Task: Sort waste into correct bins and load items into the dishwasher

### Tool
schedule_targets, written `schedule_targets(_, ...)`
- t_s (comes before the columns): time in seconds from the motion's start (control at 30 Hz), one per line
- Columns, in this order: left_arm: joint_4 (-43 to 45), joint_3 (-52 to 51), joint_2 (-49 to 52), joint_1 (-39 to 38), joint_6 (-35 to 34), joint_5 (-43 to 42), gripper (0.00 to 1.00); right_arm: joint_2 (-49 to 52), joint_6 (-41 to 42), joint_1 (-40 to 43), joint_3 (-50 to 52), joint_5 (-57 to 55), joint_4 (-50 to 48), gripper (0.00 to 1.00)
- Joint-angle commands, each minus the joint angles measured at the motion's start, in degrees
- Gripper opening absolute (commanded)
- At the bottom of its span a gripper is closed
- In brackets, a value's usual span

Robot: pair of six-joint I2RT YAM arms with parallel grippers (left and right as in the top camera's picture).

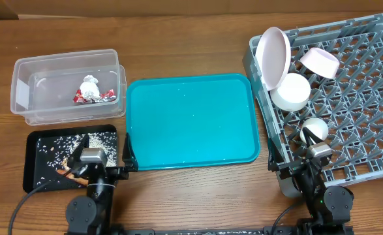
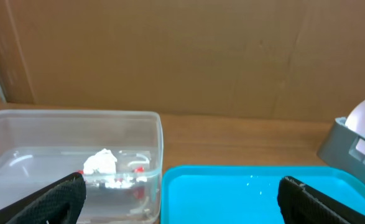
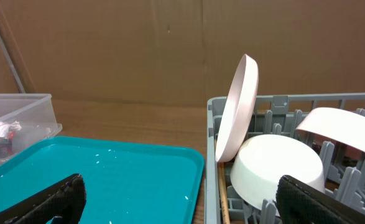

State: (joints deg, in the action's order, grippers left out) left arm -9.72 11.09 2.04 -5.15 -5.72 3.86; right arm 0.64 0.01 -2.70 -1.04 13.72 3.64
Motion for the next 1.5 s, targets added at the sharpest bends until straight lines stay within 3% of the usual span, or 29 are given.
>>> schedule_targets(0.0, 2.3, -5.3, -1.6, 0.4, 0.5, -0.9, 1.00, -0.5, 0.2, 0.2, 0.6, 0.3, -0.4, 1.00)
schedule_targets(0.1, 5.4, -11.0, -1.9, 0.4, 0.7, -0.9, 1.00, -0.5, 0.2, 0.2, 0.6, 0.3, -0.4, 1.00)
schedule_targets(1.47, 5.5, -10.8, -1.7, 0.3, 1.0, -2.0, 1.00, -0.5, 0.2, 0.2, 0.6, 0.3, -0.4, 1.00)
